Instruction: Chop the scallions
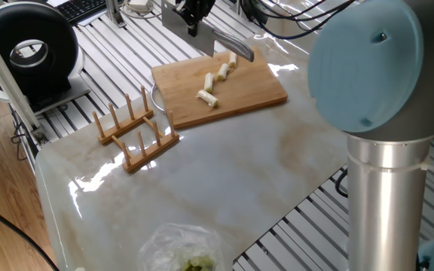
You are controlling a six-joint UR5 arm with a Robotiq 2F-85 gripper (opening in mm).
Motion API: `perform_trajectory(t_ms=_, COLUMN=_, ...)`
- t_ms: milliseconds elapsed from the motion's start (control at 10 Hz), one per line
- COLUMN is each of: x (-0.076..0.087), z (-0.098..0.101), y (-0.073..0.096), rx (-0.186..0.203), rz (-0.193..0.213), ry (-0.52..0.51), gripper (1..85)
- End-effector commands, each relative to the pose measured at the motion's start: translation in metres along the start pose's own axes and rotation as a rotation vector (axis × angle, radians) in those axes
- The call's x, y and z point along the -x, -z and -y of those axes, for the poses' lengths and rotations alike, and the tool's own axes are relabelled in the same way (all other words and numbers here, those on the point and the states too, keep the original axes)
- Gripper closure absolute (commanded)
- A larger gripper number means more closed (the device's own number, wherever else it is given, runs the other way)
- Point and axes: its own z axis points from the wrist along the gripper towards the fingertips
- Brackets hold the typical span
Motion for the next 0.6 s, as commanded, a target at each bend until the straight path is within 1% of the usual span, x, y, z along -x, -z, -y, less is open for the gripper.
perform_trajectory(t_ms=0, x=0.0052, z=0.0025, y=0.0005, rx=-0.007, rz=0.004, ry=0.009, gripper=84.3)
perform_trajectory(t_ms=100, x=0.0049, z=0.0038, y=0.0000, rx=-0.012, rz=0.002, ry=0.011, gripper=84.3)
perform_trajectory(t_ms=500, x=0.0070, z=0.0035, y=-0.0017, rx=-0.009, rz=0.006, ry=0.010, gripper=84.3)
